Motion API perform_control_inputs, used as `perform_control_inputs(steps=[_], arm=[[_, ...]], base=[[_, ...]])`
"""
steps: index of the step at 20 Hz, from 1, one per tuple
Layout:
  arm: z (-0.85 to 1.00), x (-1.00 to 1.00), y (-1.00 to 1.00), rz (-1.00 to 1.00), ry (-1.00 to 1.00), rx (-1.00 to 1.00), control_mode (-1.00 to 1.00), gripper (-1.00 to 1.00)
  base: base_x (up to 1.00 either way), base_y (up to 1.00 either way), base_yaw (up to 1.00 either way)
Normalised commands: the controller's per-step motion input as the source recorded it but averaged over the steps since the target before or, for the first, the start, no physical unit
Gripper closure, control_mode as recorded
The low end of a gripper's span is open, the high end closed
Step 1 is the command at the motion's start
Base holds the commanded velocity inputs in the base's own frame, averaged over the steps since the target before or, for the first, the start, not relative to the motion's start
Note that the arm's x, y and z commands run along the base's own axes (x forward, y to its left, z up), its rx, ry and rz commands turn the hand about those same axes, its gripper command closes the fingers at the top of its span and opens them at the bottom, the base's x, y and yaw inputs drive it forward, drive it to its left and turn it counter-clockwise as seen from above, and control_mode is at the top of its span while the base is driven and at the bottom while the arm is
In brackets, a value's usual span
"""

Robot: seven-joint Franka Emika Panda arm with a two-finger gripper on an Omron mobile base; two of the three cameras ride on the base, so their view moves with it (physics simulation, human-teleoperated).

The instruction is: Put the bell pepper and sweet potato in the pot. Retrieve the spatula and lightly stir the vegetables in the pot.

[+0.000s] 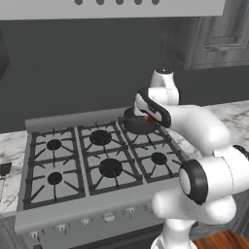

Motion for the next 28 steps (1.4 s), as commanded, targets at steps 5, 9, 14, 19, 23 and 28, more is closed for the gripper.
perform_control_inputs(steps=[5,9,14,19,23,28], arm=[[-0.08,0.86,0.00,0.01,0.00,0.00,-1.00,1.00],[-0.13,0.71,-0.02,0.01,0.02,0.00,-1.00,1.00],[0.00,0.60,-0.05,0.02,0.03,0.00,-1.00,1.00],[-0.30,0.11,-0.07,0.02,0.02,0.00,-1.00,1.00],[-0.54,0.12,0.00,0.01,0.03,0.00,-1.00,1.00],[-0.14,0.47,0.00,0.02,0.01,0.00,-1.00,1.00]], base=[[0.00,0.00,0.00],[0.00,0.00,0.00],[0.00,0.00,0.00],[0.00,0.00,0.00],[0.00,0.00,0.00],[0.00,0.00,0.00]])
